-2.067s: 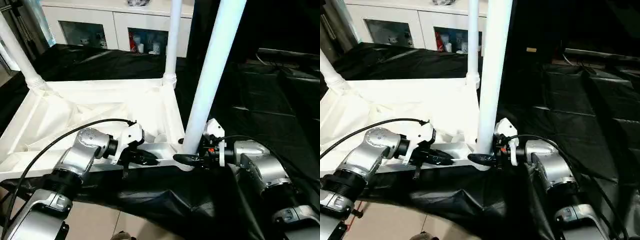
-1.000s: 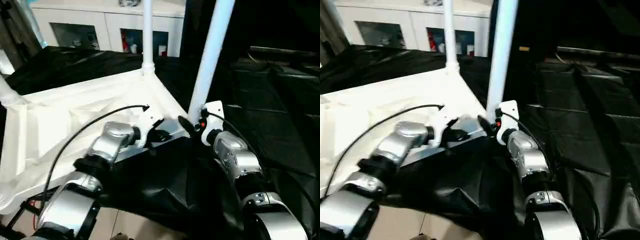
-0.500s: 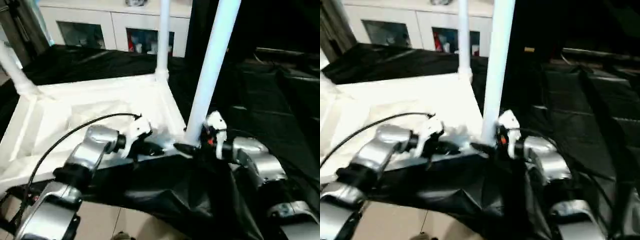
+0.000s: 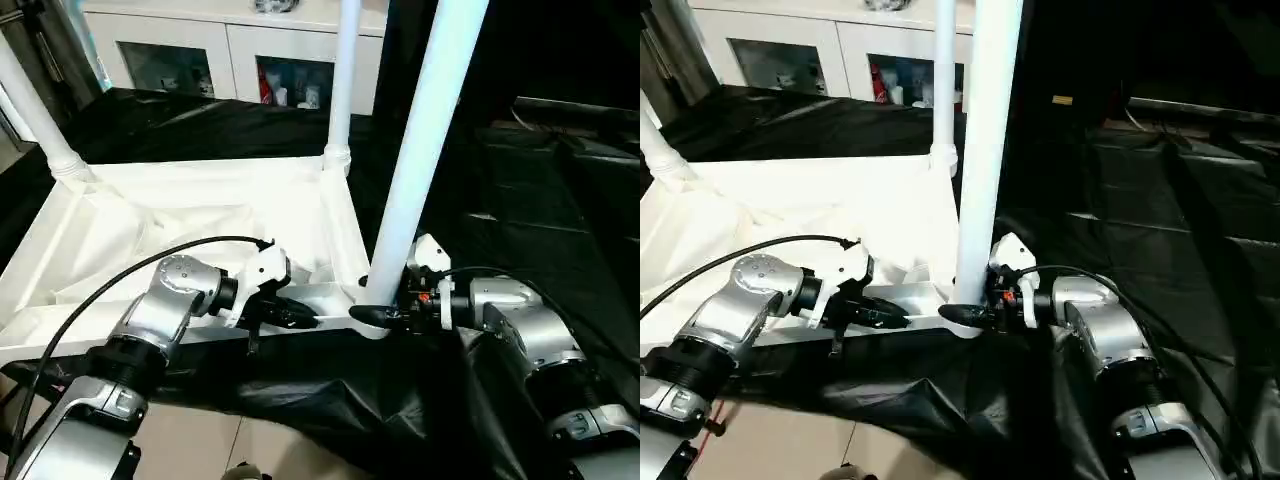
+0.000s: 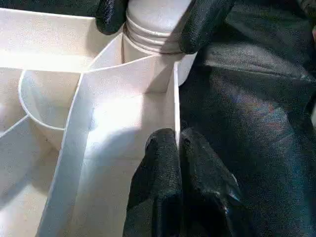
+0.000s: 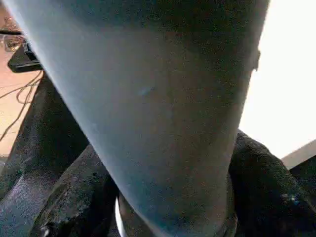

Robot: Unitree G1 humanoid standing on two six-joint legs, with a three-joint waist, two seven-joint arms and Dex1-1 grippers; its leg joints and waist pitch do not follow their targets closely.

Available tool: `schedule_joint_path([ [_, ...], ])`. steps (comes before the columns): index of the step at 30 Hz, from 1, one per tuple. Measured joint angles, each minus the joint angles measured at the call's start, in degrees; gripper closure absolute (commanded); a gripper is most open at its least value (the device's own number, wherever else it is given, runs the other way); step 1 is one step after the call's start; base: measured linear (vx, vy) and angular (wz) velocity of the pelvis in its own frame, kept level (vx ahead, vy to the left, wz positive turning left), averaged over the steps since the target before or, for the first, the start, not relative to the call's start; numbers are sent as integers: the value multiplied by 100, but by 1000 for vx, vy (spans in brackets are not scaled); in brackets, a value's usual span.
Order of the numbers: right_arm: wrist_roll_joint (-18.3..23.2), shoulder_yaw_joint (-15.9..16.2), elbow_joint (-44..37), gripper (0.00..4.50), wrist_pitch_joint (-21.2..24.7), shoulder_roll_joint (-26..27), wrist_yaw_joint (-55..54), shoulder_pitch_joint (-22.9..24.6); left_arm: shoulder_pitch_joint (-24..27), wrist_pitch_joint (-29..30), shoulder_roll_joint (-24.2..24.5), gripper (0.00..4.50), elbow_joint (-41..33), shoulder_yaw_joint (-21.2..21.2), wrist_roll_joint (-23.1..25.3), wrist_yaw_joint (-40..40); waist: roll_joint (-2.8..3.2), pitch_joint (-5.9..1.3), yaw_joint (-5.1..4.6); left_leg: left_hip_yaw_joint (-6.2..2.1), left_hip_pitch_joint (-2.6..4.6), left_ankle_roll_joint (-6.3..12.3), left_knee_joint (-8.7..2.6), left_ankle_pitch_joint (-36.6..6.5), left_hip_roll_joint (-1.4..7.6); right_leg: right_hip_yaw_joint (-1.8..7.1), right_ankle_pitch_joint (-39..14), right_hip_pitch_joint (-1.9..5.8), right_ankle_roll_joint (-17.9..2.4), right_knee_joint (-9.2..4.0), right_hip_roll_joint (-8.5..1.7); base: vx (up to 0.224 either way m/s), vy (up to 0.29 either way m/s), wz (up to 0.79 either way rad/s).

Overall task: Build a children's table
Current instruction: Rotate leg to tighten

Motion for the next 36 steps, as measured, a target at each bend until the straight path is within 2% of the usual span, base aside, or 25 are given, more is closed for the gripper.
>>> schedule_joint_path([
  [4, 36, -98, -79, 183, 130, 71, -220, 88, -31, 55, -122, 450, 28, -7, 51, 202, 0, 0, 33, 1, 3, 0, 1, 0, -1, 0, 0, 2, 0, 1, -1, 0, 0, 0],
  [6, 31, -292, -9, 184, 179, 234, -743, 97, -189, 146, -303, 450, 201, 10, 123, 569, 0, 0, 39, 1, 2, -1, 3, 0, -1, 1, 4, 4, -3, 2, -2, 0, 0, 0],
  [9, -97, -651, 286, 184, 112, 676, -1911, -13, -407, 300, -614, 450, 571, 139, 214, 1270, -1, 0, -24, 2, 8, -2, 6, 1, -1, 1, 4, 5, 14, 2, -2, 0, 0, 0],
  [12, -128, -853, 572, 185, 39, 949, -2729, -189, -573, 450, -849, 450, 782, 183, 236, 1728, 0, -1, -99, 2, 10, -3, 8, 1, -2, 3, 6, 7, 16, 0, -2, 0, 0, 0],
  [16, -141, -1294, 1104, 185, -76, 1473, -4125, -562, -895, 563, -1243, 450, 1225, 324, 351, 2495, 2, -1, -129, 1, 8, -3, 6, 1, -2, 2, 12, 2, 6, 1, -1, 0, 0, 0],
  [19, -251, -1395, 1323, 185, -249, 1653, -4722, -719, -997, 567, -1408, 450, 1359, 355, 390, 2793, 2, -1, -132, 1, 4, -3, 6, 1, -2, 3, 13, 3, 2, -2, -1, 0, 0, 0],
  [20, -281, -1407, 1380, 185, -293, 1691, -4828, -762, -1034, 567, -1426, 450, 1414, 370, 390, 2823, 2, -1, -132, 1, 3, -3, 5, 1, -2, 3, 12, 2, 2, -2, -1, 0, 0, 0],
  [21, -307, -1407, 1457, 129, -377, 1700, -4845, -800, -1046, 563, -1428, 450, 1426, 380, 390, 2834, 2, -1, -129, 1, 2, -2, 5, 1, -2, 3, 10, 1, 3, -3, -1, 0, 0, 0],
  [25, -297, -1407, 1457, 109, -432, 1698, -4595, -798, -1041, 470, -1358, 450, 1420, 353, 405, 2691, 3, -1, -144, 1, 0, -1, 5, 1, -2, 3, 8, -2, 3, -4, -1, 0, 0, 0],
  [26, -296, -1407, 1449, 78, -443, 1691, -4439, -773, -1024, 421, -1287, 450, 1398, 333, 435, 2583, 3, -1, -162, 1, 2, -1, 4, 1, -2, 3, 8, -2, 3, -3, 0, 0, 0, 0],
  [28, -299, -1365, 1349, 69, -462, 1655, -4185, -680, -975, 367, -1197, 450, 1349, 329, 437, 2426, 2, -1, -176, 1, 3, -1, 1, 1, -1, 3, 8, -2, 3, -3, 1, 0, 0, 0],
  [31, -397, -1043, 1274, 38, -542, 1445, -3782, -610, -847, 323, -1081, 450, 1175, 320, 437, 2239, 3, -1, -206, 1, 4, -1, 2, 1, -2, 5, 8, -2, 2, -2, 1, 0, 0, 0],
  [32, -470, -891, 1223, 38, -588, 1318, -3540, -573, -798, 283, -1016, 450, 1100, 287, 430, 2089, 3, -1, -209, 1, 3, -1, 1, 1, -2, 4, 8, -2, 2, -3, 1, 0, 0, 0],
  [36, -410, -689, 928, 38, -550, 1001, -2596, -378, -594, 111, -804, 450, 834, 185, 371, 1554, 4, 0, -182, 1, 2, 0, 1, 1, -1, 4, 7, -1, 2, -2, 1, 0, 0, 0],
])
